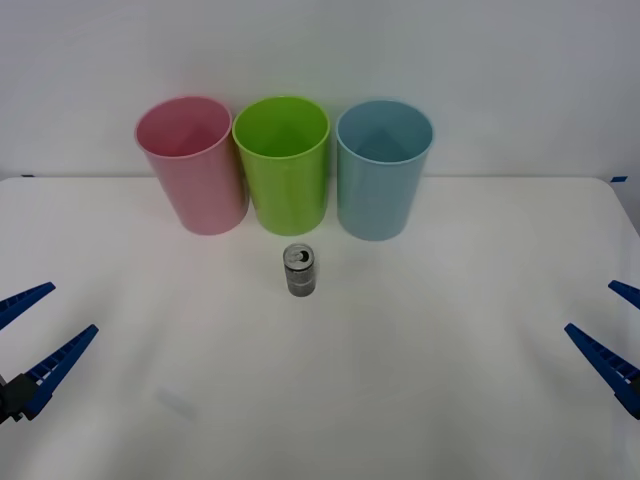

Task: Grasp the object on the table and drop it into the matching bin: aluminum can to the light blue bin, PET bottle to the pink bin.

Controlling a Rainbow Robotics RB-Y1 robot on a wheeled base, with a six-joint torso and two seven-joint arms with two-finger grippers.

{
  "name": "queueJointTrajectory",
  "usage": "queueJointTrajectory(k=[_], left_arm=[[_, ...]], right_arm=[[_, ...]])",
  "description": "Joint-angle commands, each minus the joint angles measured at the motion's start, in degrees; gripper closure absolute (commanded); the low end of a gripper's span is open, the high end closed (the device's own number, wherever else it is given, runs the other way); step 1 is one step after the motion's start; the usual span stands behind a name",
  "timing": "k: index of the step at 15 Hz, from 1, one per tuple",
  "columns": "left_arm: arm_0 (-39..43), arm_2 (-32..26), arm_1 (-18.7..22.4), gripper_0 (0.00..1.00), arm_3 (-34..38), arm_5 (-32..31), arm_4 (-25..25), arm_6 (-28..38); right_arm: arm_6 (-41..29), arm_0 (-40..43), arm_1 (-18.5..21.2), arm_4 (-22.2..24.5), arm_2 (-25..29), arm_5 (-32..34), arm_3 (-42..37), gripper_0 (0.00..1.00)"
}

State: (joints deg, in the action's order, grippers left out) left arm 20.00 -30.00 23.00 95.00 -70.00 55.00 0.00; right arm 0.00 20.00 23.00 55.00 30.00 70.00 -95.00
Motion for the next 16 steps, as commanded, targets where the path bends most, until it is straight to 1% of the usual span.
queueJointTrajectory(k=[1,4,7,10,14,15,16], left_arm=[[0.0,0.0,0.0,0.0,0.0,0.0,0.0,0.0],[0.0,0.0,0.0,0.0,0.0,0.0,0.0,0.0],[0.0,0.0,0.0,0.0,0.0,0.0,0.0,0.0],[0.0,0.0,0.0,0.0,0.0,0.0,0.0,0.0],[0.0,0.0,0.0,0.0,0.0,0.0,0.0,0.0],[0.0,0.0,0.0,0.0,0.0,0.0,0.0,0.0],[0.0,0.0,0.0,0.0,0.0,0.0,0.0,0.0]], right_arm=[[0.09,0.13,-0.5,0.46,-0.03,0.14,-0.01,0.0],[-0.09,1.36,0.29,0.2,-0.91,-1.01,-2.29,0.0],[0.44,1.53,0.29,0.28,-1.96,-1.18,-2.29,0.0],[1.49,1.45,0.29,0.2,-4.69,-1.45,-0.8,0.0],[4.48,0.04,0.29,0.28,-9.52,-2.68,1.92,0.0],[5.98,-0.22,0.29,0.28,-10.66,-3.47,2.45,0.0],[9.05,-0.31,0.29,0.2,-11.98,-5.31,2.36,0.0]])
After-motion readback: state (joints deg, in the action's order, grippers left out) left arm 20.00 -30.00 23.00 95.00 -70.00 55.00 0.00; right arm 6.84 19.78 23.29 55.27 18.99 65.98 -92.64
